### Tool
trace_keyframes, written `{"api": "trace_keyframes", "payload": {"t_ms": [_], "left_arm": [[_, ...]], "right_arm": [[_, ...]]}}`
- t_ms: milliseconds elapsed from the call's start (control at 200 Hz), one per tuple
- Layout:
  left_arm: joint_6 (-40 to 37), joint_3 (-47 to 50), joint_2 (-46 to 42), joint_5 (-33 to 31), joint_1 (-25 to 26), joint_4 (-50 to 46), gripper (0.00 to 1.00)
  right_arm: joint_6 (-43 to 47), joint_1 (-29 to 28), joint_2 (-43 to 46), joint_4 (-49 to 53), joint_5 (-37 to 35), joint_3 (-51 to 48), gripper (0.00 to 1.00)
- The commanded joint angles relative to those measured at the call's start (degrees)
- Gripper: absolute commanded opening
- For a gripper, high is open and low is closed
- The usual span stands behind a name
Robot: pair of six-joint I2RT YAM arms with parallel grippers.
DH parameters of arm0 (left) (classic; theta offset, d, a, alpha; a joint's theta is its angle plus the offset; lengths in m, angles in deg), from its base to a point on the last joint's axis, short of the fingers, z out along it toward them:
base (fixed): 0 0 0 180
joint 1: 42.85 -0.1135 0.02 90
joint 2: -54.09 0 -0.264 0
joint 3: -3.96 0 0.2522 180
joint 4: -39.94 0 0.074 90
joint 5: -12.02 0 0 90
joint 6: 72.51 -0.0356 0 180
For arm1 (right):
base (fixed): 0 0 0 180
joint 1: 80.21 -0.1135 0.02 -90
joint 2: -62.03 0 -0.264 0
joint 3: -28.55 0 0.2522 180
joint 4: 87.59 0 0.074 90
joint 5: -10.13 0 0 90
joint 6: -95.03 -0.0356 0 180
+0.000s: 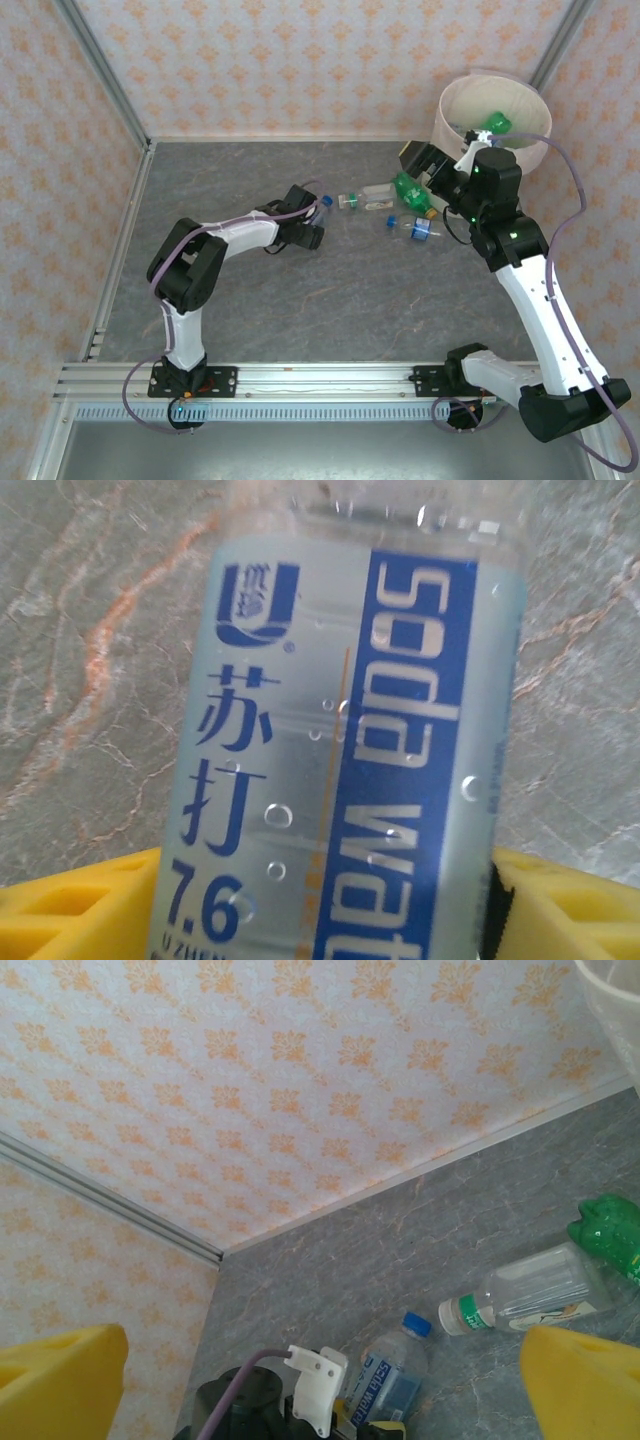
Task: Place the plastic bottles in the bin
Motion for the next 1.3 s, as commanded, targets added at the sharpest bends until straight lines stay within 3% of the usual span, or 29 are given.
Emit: {"api": "trace_keyframes", "payload": {"t_ms": [0, 90, 245, 791, 1141, 1296], "left_arm": [[-0.5, -1.7, 1.3, -0.3, -0.1, -0.6, 0.69], [-0.1, -1.5, 0.5, 0.0, -0.1, 0.0, 0.59], [1.6, 1.2, -5.2, 1.1, 0.0, 3.4, 0.52], [4.2, 5.6, -24.8, 4.0, 7.6, 14.8, 0.51], [2.5, 6.4, -31.6, 3.8, 11.7, 17.0, 0.50], [1.7, 6.2, -32.2, 3.2, 13.1, 15.6, 0.50]], "right_arm": [[-0.8, -0.4, 0.9, -1.9, 0.9, -1.1, 1.00], [-1.6, -0.4, 0.4, -2.1, 1.3, -1.0, 1.00], [-3.6, -0.4, -1.7, -1.7, 1.7, 0.5, 1.00], [-7.5, -1.0, -7.1, -7.7, 7.1, 4.7, 1.00], [-6.5, -6.9, -12.1, -6.9, 9.1, 7.7, 0.69], [-5.7, -8.3, -14.8, -5.1, 10.5, 10.3, 0.65]]}}
